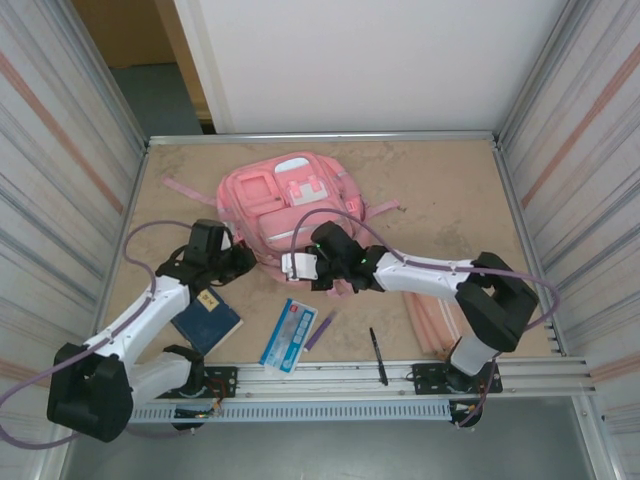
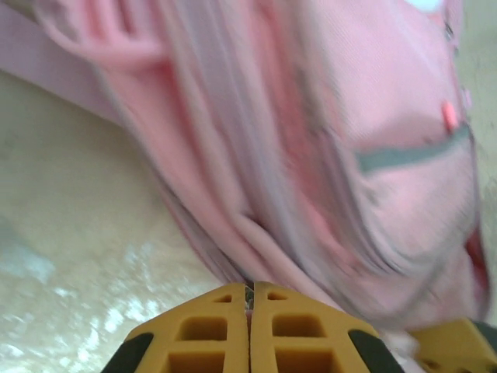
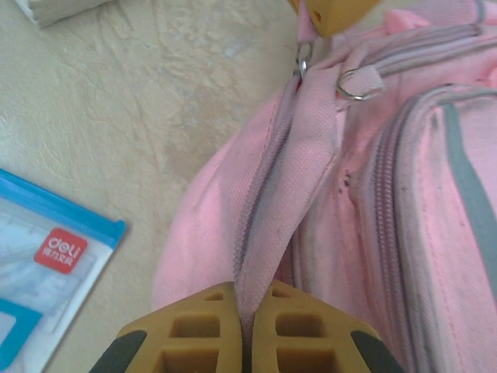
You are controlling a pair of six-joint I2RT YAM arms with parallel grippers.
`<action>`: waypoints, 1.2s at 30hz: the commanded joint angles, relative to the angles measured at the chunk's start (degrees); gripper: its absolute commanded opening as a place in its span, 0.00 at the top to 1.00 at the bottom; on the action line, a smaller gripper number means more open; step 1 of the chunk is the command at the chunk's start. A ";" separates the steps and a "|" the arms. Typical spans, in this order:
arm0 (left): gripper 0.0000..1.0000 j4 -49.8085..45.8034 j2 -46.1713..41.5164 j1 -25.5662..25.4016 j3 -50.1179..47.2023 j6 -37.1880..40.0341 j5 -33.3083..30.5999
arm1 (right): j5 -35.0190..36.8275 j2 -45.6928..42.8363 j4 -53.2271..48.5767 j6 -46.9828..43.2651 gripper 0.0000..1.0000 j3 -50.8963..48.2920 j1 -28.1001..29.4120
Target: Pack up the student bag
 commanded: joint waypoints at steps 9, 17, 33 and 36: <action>1.00 3.81 10.79 13.23 4.57 2.01 -2.41 | 4.90 -7.14 -3.98 -3.59 1.00 1.09 -1.31; 1.00 4.98 20.04 18.93 7.78 2.71 1.93 | 6.21 -4.73 -6.18 -3.76 1.00 1.60 0.18; 0.79 4.18 20.80 17.95 8.83 4.32 3.32 | 7.14 -0.97 -6.02 0.69 0.83 2.20 -0.04; 0.76 1.17 18.40 15.10 9.96 5.81 2.79 | 6.80 0.15 -5.02 2.83 0.70 1.87 -0.86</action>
